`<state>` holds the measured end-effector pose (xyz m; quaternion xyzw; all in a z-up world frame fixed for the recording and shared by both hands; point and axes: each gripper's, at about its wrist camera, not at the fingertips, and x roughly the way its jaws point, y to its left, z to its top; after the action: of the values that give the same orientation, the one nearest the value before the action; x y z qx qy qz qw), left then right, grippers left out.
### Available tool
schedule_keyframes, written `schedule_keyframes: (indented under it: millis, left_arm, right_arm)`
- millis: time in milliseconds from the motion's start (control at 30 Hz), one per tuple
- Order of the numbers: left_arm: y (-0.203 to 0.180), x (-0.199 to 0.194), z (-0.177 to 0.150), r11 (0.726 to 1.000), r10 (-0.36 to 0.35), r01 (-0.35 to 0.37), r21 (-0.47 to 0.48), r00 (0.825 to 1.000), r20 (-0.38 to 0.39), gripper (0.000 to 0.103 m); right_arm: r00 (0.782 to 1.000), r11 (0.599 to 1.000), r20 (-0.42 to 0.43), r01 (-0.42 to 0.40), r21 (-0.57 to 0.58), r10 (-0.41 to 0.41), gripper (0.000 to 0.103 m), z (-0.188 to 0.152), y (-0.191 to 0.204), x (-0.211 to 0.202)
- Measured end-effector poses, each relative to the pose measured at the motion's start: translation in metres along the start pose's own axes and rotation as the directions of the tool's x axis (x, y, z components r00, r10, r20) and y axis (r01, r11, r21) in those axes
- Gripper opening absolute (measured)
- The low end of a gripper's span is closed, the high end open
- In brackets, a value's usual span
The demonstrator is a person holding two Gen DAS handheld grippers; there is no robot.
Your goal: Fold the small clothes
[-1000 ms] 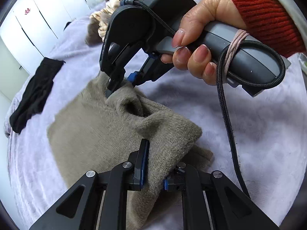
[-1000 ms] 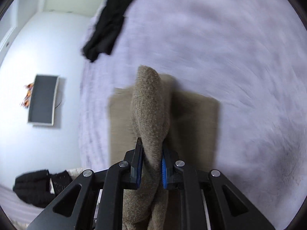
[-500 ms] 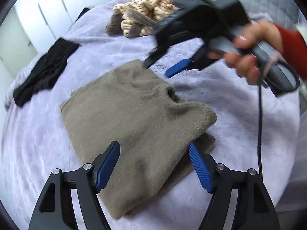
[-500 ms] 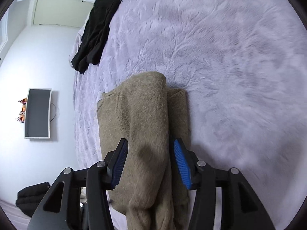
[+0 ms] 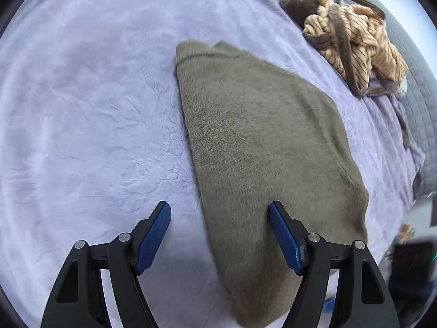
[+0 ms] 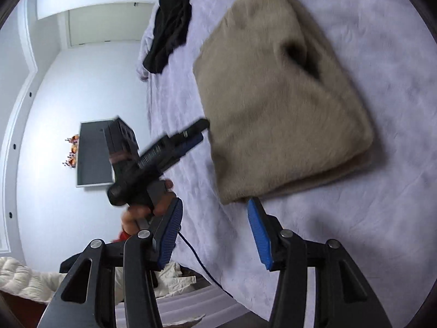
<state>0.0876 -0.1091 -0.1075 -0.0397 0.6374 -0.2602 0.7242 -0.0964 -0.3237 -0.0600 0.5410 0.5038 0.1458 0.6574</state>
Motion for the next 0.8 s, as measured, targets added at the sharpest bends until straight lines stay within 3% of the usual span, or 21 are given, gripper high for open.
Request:
schedule_keyframes:
  millis: [167, 233, 267, 300, 333, 433, 500, 600, 667, 800]
  left_arm:
    - [0.003, 0.007, 0.0, 1.0, -0.021, 0.021, 0.003, 1.0, -0.003, 0.074]
    - [0.003, 0.003, 0.001, 1.0, -0.011, 0.011, 0.027, 1.0, -0.003, 0.074]
    - [0.003, -0.001, 0.002, 0.999, -0.001, 0.001, 0.042, 1.0, -0.001, 0.074]
    - [0.003, -0.005, 0.004, 0.998, 0.008, -0.008, 0.057, 1.0, 0.003, 0.074]
    - [0.001, -0.009, 0.006, 0.997, 0.015, -0.016, 0.072, 1.0, 0.01, 0.074]
    - [0.0, -0.02, 0.008, 0.992, 0.035, -0.039, 0.118, 0.999, 0.041, 0.074]
    - [0.001, -0.015, 0.005, 0.988, 0.068, -0.071, 0.14, 0.997, 0.026, 0.074]
    - [0.001, -0.01, -0.001, 0.983, 0.097, -0.099, 0.156, 0.995, 0.024, 0.074]
    - [-0.003, -0.016, -0.004, 0.977, 0.115, -0.121, 0.175, 0.992, 0.042, 0.074]
    - [-0.013, -0.036, -0.007, 0.974, 0.11, -0.123, 0.19, 0.991, 0.078, 0.074]
  right_arm:
    - [0.997, 0.997, 0.07, -0.039, 0.061, 0.034, 0.053, -0.012, -0.009, 0.061]
    - [0.994, 0.996, 0.095, -0.055, 0.076, 0.048, 0.047, -0.011, -0.007, 0.074]
    - [0.994, 0.995, 0.103, -0.055, 0.086, 0.046, 0.034, -0.011, -0.008, 0.078]
    - [0.993, 0.993, 0.111, -0.05, 0.106, 0.038, 0.013, -0.009, -0.009, 0.083]
    - [0.993, 0.992, 0.112, -0.042, 0.122, 0.029, 0.011, -0.005, -0.009, 0.086]
    - [0.99, 0.997, 0.129, -0.056, 0.044, 0.05, 0.01, -0.004, 0.012, 0.083]
    - [0.992, 1.0, 0.129, -0.007, -0.018, 0.009, 0.01, -0.007, 0.023, 0.088]
    - [0.992, 0.995, 0.099, 0.072, 0.069, -0.079, 0.01, -0.014, -0.007, 0.108]
    - [0.995, 0.991, 0.069, 0.066, 0.118, -0.075, 0.01, -0.021, -0.021, 0.112]
    - [0.982, 0.982, -0.021, 0.188, 0.021, -0.187, 0.015, -0.032, -0.003, 0.097]
